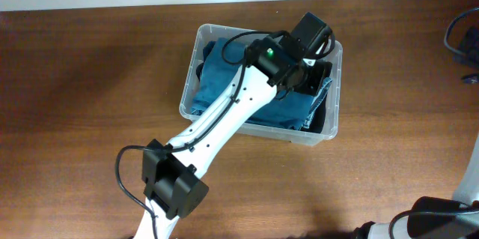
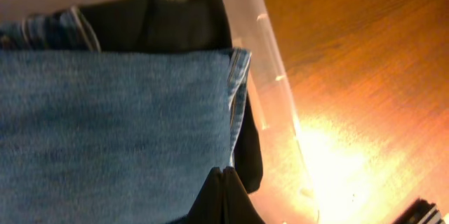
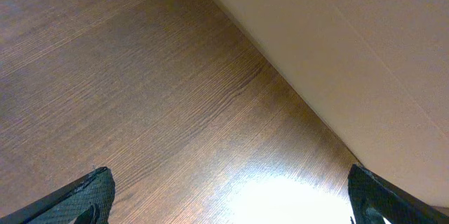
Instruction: Pack container
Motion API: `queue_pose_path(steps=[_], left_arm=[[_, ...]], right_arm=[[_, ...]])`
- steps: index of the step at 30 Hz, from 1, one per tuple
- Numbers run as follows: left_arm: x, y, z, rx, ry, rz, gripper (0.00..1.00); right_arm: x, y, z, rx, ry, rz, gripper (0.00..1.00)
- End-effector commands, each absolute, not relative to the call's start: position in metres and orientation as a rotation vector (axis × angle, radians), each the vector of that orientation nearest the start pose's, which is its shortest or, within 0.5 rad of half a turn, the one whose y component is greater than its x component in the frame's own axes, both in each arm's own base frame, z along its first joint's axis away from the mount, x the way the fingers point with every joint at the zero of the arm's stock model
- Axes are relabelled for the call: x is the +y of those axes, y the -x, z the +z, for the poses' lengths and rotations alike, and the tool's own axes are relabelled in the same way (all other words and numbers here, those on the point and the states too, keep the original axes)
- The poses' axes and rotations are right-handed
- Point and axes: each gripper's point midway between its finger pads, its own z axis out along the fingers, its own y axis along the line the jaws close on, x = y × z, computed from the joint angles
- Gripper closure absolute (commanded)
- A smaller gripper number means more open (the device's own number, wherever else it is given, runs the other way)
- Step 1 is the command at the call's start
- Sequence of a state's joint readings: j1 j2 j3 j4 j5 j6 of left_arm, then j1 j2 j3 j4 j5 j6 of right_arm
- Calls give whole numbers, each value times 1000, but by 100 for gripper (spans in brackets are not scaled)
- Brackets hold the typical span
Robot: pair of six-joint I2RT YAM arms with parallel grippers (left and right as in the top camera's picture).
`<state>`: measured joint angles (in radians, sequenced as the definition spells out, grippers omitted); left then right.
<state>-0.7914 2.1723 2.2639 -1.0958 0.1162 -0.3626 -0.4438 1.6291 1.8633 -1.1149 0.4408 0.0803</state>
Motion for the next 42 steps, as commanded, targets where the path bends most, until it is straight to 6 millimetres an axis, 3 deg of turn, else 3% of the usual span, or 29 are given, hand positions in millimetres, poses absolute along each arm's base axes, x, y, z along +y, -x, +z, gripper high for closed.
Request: queue_pose_path(steps=[1, 6, 8, 12, 15, 17, 19, 23, 24, 25, 27, 29, 30, 33, 39, 42], left_arm=[[-403, -373, 189, 2612, -620, -530, 99], [-407, -378, 147, 2679, -630, -487, 99], [-408, -379, 114, 2736, -640, -450, 99], [-408, -378, 97, 2767, -646, -431, 99], [-411, -386, 117, 2710, -631, -441, 99], [-407, -400, 150, 2627, -602, -415, 98], [-392, -416, 193, 2538, -531, -353, 92], [-331, -435, 277, 2404, -360, -209, 83], [-310, -437, 296, 2381, -312, -170, 73], [-288, -439, 312, 2364, -263, -130, 32], [-250, -441, 334, 2341, -181, -67, 4], [-205, -442, 353, 2327, -84, -11, 1], [-191, -443, 357, 2327, -55, 0, 1], [-120, -443, 371, 2330, 170, 41, 1], [-20, -428, 354, 2427, 467, 130, 1], [12, -419, 347, 2458, 557, 184, 1]], right_arm=[[-243, -334, 318, 2299, -848, -709, 1], [-243, -334, 318, 2298, -848, -709, 1], [-243, -334, 318, 2298, -848, -709, 2], [-243, -334, 318, 2299, -848, -709, 2], [-243, -334, 318, 2299, -848, -709, 2], [-243, -334, 318, 2298, -848, -709, 1], [-243, -334, 318, 2298, -848, -709, 1], [-243, -334, 318, 2298, -848, -709, 1], [-243, -334, 318, 2298, -848, -709, 1], [-243, -334, 318, 2299, -848, -709, 1], [-243, -334, 318, 2298, -848, -709, 1], [-243, -334, 318, 2299, -848, -709, 2], [-243, -334, 318, 2298, -848, -709, 2], [-243, -334, 318, 2298, -848, -709, 2], [-243, -334, 318, 2298, -848, -709, 1], [-243, -334, 318, 2298, -848, -709, 2]])
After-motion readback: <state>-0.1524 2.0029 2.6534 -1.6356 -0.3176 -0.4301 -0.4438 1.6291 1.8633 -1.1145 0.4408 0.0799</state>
